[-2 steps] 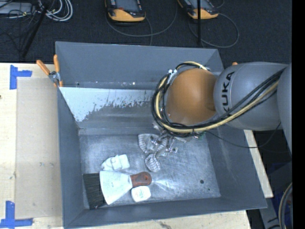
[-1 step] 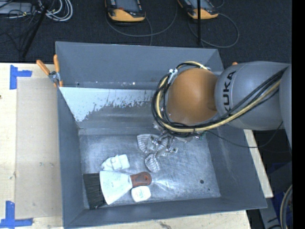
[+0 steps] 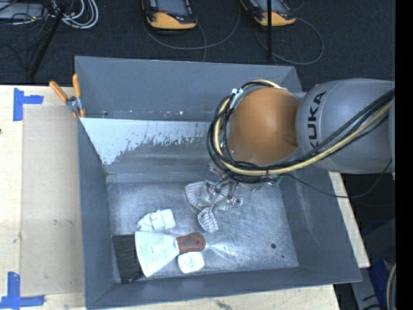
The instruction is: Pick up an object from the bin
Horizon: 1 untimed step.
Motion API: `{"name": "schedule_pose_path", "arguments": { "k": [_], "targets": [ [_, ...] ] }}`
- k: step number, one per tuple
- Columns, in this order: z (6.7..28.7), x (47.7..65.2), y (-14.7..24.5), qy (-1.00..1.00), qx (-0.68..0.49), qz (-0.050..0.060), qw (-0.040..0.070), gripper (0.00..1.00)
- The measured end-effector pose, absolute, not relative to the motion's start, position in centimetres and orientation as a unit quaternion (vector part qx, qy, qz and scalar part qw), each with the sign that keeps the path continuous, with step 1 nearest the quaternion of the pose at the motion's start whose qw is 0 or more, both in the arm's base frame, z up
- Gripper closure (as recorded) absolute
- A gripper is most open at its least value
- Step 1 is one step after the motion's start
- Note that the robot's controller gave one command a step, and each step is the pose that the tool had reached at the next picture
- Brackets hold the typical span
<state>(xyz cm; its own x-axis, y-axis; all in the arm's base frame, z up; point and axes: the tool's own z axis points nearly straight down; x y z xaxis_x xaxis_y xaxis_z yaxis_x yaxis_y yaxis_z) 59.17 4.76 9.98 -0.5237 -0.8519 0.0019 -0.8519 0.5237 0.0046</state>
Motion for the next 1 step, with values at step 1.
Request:
{"name": "schedule_pose_path", "arguments": {
  "k": [1],
  "targets": [
    [12.27,59.18,4.83,-0.873,0.488,-0.002,0.002,1.0]
  ]
}}
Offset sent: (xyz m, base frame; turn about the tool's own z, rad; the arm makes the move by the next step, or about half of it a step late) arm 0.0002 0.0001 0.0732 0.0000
